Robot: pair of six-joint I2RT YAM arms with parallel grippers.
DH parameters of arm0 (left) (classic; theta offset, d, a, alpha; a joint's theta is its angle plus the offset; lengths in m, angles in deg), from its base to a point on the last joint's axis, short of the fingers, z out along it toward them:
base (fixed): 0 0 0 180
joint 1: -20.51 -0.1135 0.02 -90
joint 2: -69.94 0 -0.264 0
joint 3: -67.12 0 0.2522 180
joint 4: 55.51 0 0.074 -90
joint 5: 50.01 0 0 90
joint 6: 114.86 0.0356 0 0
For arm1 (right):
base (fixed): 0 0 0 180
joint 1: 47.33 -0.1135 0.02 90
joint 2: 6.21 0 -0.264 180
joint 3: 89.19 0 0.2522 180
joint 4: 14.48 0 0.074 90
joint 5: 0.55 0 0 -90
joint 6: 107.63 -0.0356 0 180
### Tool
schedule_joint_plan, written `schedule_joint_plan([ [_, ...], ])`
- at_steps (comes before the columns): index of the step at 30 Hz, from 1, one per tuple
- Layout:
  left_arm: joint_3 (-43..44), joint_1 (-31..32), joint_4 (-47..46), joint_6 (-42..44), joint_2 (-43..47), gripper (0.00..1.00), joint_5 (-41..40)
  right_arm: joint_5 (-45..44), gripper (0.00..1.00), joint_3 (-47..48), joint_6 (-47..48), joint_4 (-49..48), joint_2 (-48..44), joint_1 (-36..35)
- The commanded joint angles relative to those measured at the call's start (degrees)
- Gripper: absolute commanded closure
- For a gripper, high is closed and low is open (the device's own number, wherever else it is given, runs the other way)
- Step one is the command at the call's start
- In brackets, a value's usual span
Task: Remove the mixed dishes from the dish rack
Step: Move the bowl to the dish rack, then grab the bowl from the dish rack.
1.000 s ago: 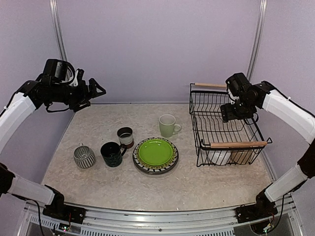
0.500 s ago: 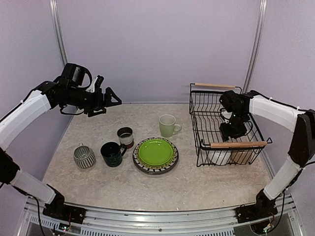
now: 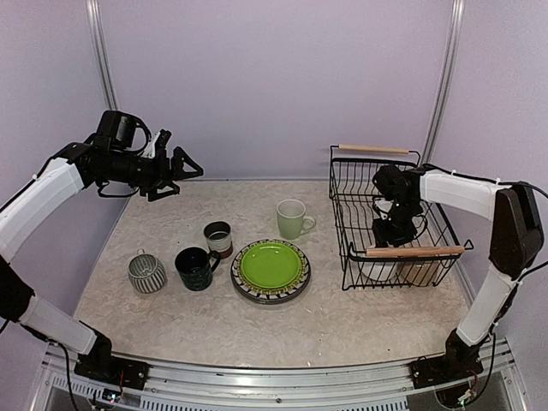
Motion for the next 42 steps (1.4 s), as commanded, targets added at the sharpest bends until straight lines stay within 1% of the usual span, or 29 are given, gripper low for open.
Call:
schedule_joint_plan([
  [1,-1.07,-0.98,-1.46,-0.44,0.53,0.01,2.2,-2.79,0.48,1.18,-2.14,-6.4,4.82,0.56],
  [6,-1.71,-1.01,-2.16,-0.92,0.28,0.01,3.11,-6.27,0.45,4.81,-2.41,-13.79,8.71,0.53],
  [10,-1.82,-1.01,-2.19,-1.02,-0.35,0.01,3.33,-6.59,0.41,7.56,-3.56,-18.97,10.73,0.55],
  [12,-1.9,-0.95,-2.19,-0.98,-0.52,0.01,3.11,-5.05,0.38,8.08,-4.0,-20.53,10.07,0.5],
  [14,-1.91,-1.01,-2.19,-0.93,-0.62,0.01,3.02,-4.46,0.29,7.55,-4.74,-21.09,7.66,0.49],
  [17,-1.85,-0.99,-2.17,-1.0,-0.5,0.01,3.35,-5.67,0.12,4.42,-6.53,-21.55,1.82,0.65],
  [20,-1.94,-1.26,-2.49,-1.43,-0.37,0.01,4.47,-4.57,0.03,0.21,-9.85,-21.95,-3.06,1.56],
  [23,-2.08,-1.33,-2.85,-1.85,-0.19,0.01,5.58,1.23,0.0,-3.99,-14.79,-23.76,-5.59,3.32],
  [25,-2.34,-1.38,-3.21,-2.04,-0.03,0.01,6.04,2.92,0.0,-5.69,-19.19,-24.35,-6.36,4.61],
  [30,-2.37,-1.36,-3.25,-2.16,0.07,0.01,6.42,3.36,0.0,-7.66,-28.33,-25.2,-6.33,6.89],
  [33,-2.46,-1.34,-3.34,-2.29,0.51,0.01,6.45,3.6,0.0,-8.31,-34.17,-25.13,-4.38,7.12],
  [36,-2.68,-1.31,-3.67,-2.5,0.9,0.01,7.07,5.55,0.0,-10.28,-39.87,-27.1,-2.72,7.42],
  [42,-2.71,-1.21,-3.78,-2.42,1.47,0.01,6.91,2.22,0.0,-11.6,-47.46,-30.32,-1.73,8.62],
])
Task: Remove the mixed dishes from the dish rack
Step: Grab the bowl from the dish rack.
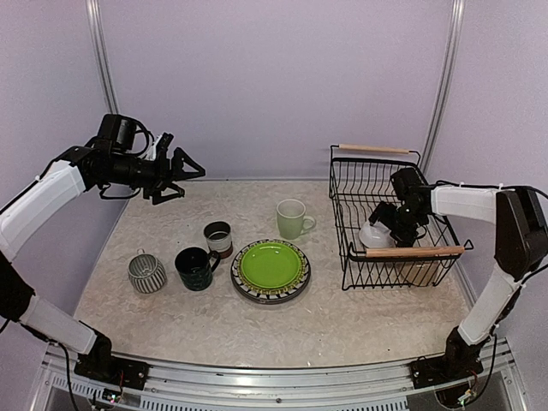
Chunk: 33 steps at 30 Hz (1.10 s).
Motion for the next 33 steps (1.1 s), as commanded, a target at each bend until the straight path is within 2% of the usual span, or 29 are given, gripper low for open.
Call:
schedule_joint_plan([
  [1,-0.69,-0.19,-1.26,-0.06,1.66,0.01,0.5,-1.27,0.0,-1.81,-8.62,-3.92,0.45,2.05],
  [4,-0.74,-0.2,-1.33,-0.15,1.76,0.01,0.69,1.2,0.01,-5.19,-10.94,-9.7,0.05,3.33],
  [13,-0.82,-0.34,-1.47,-0.33,1.59,0.01,1.14,3.94,0.0,-8.4,-13.54,-18.14,1.18,3.91],
  [17,-0.92,-0.34,-1.44,-0.16,1.68,0.01,0.72,5.72,0.0,-7.77,-14.04,-17.52,2.52,3.93],
  [28,-1.0,-0.44,-1.61,-0.32,1.86,0.01,1.06,6.69,0.0,-3.97,-6.78,-19.01,5.82,4.01],
  [33,-1.13,-0.34,-1.7,-0.33,1.78,0.01,1.06,7.79,0.0,-5.7,-4.22,-24.8,6.7,4.26],
])
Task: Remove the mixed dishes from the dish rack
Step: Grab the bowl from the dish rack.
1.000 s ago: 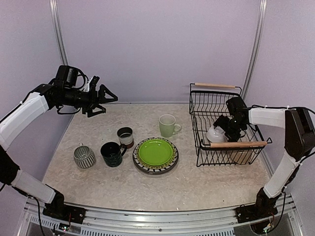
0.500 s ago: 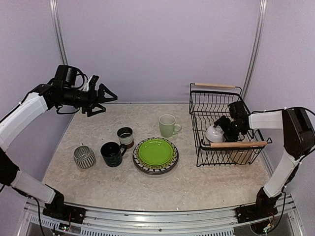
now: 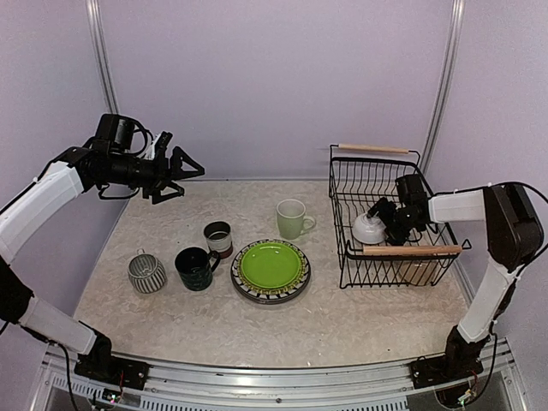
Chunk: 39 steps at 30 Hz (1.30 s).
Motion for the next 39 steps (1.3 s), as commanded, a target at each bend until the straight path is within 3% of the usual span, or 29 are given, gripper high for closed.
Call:
schedule_joint_plan([
  [1,-0.66,-0.34,-0.91,-0.09,0.87,0.01,0.53,1.23,0.0,-1.25,3.8,-6.43,1.95,0.79],
  [7,-0.66,-0.25,-0.91,-0.17,0.56,0.01,0.74,0.96,0.03,-1.41,8.58,-8.28,2.89,0.92],
  [12,-0.74,-0.28,-0.91,-0.09,0.58,0.01,0.51,0.82,0.19,-1.79,11.87,-9.04,1.41,0.85],
  [21,-0.74,-0.27,-0.96,-0.2,0.08,0.01,0.92,3.3,0.39,-1.09,11.11,-13.12,1.41,0.77],
  [30,-0.78,-0.38,-0.92,-0.24,0.15,0.01,0.87,2.31,0.47,1.17,13.85,-10.29,-1.1,-0.45],
  [39,-0.83,-0.34,-1.09,-0.35,-0.44,0.01,0.92,-1.09,0.49,6.93,21.22,-3.28,-3.28,-0.64],
])
